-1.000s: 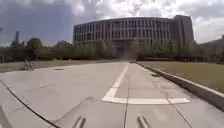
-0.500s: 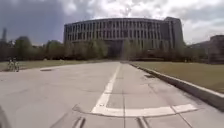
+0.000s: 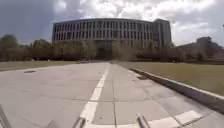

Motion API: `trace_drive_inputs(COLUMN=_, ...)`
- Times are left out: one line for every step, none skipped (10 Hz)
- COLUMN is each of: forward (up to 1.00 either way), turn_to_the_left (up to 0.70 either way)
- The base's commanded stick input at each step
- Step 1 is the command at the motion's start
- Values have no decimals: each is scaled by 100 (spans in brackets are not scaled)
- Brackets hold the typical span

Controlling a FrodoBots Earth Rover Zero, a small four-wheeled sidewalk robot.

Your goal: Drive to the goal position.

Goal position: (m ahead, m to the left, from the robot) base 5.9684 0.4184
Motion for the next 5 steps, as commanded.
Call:
trace_drive_inputs(forward=70, turn_to_the_left=0)
trace_drive_inputs(forward=70, turn_to_the_left=0)
trace_drive_inputs(forward=70, turn_to_the_left=0)
trace_drive_inputs(forward=70, turn_to_the_left=0)
trace_drive_inputs(forward=70, turn_to_the_left=0)
